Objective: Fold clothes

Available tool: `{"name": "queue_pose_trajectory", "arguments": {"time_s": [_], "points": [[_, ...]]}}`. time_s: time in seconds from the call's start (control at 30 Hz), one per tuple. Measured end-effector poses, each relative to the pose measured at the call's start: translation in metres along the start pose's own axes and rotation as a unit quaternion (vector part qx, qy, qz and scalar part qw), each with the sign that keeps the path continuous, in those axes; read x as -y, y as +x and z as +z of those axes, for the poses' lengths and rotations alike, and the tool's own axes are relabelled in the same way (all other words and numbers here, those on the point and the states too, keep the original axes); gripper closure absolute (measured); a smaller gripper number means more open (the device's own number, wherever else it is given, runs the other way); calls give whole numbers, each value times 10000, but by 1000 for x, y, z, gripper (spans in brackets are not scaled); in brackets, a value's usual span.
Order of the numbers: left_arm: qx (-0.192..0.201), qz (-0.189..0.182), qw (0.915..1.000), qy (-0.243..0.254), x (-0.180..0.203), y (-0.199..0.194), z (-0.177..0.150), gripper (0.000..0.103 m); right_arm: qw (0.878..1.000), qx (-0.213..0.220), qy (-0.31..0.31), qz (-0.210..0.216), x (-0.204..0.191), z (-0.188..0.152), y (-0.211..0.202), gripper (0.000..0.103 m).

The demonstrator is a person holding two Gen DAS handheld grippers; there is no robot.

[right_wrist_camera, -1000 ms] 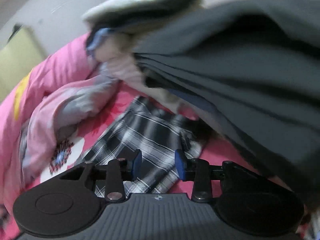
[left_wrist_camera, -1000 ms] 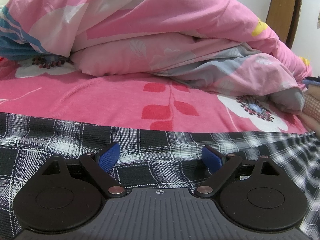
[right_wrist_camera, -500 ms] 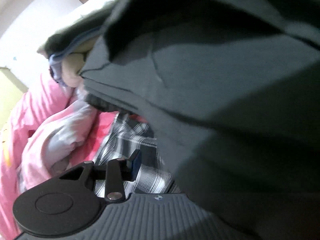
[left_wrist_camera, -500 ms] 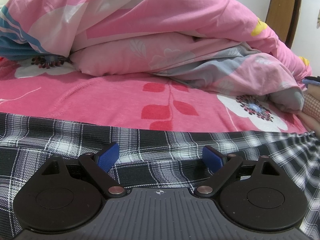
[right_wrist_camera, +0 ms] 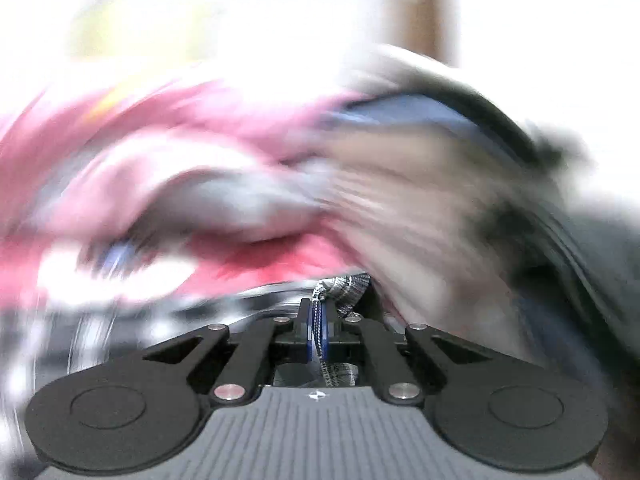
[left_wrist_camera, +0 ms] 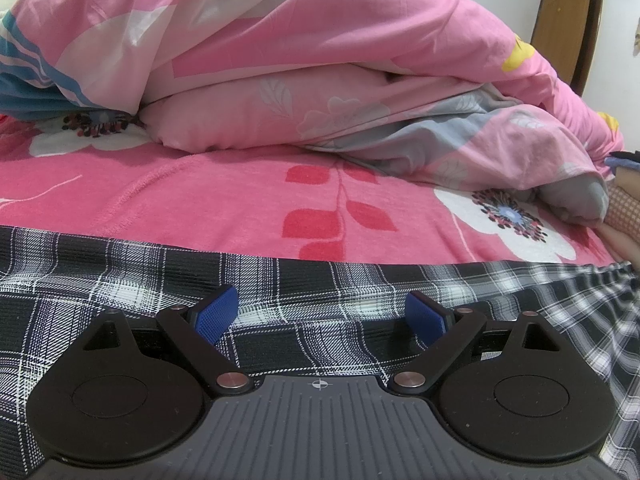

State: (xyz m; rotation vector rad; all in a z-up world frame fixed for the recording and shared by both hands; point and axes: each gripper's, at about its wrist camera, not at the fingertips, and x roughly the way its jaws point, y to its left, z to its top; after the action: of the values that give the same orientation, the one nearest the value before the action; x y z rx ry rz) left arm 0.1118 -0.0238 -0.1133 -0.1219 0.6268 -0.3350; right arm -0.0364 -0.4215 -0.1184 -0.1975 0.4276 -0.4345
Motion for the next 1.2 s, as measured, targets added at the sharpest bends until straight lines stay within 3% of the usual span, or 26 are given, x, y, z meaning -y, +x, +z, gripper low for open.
{"name": "queue_pose_trajectory", "arguments": {"time_s": [0.07, 0.17, 0.2, 0.27, 0.43, 0.57, 0.6, 0.7, 0.77, 0.83, 0.87, 1.0, 1.1, 1.2], "points": [[3, 0, 10000, -1, 0, 0, 0, 11, 9933, -10, -1149, 84, -30, -2, -1, 98], [6, -2, 10000, -4, 0, 0, 0, 11, 9862, -113, -1645, 175, -42, -11, -9, 93], [7, -3, 10000, -6, 0, 0, 0, 11, 9868, -140, -1599, 196, -40, -14, -13, 80], [9, -2, 10000, -6, 0, 0, 0, 11, 9918, -131, -1259, 195, -29, -16, -24, 64], [10, -2, 10000, -4, 0, 1, 0, 11, 9991, -65, 328, 244, 21, -21, -60, 64], [13, -4, 10000, -5, 0, 1, 0, 11, 9882, -360, 1484, -146, 60, -30, -50, 66], [14, -5, 10000, -5, 0, 1, 0, 11, 9853, -448, 1645, -139, 66, -32, -45, 76], [17, -6, 10000, -11, 0, 1, 0, 11, 9776, -730, 1971, -63, 81, -35, -26, 78], [19, -7, 10000, -16, 0, 0, 0, 11, 9673, -1165, 2228, -344, 93, -42, -6, 79], [20, -9, 10000, -20, 0, 0, 0, 11, 9536, -1509, 2522, -661, 107, -51, 10, 90], [20, -9, 10000, -20, 0, 0, 0, 11, 9524, -1509, 2533, -777, 109, -51, 10, 96], [21, -12, 10000, -21, 0, 0, 0, 11, 9596, -1503, 1995, -1292, 94, -47, 7, 96], [23, -18, 10000, -30, 0, 1, 0, 11, 9546, -1500, 2108, -1480, 97, -48, 5, 103], [24, -19, 10000, -34, 0, 1, 0, 11, 9479, -1410, 2300, -1695, 99, -46, -1, 103]]}}
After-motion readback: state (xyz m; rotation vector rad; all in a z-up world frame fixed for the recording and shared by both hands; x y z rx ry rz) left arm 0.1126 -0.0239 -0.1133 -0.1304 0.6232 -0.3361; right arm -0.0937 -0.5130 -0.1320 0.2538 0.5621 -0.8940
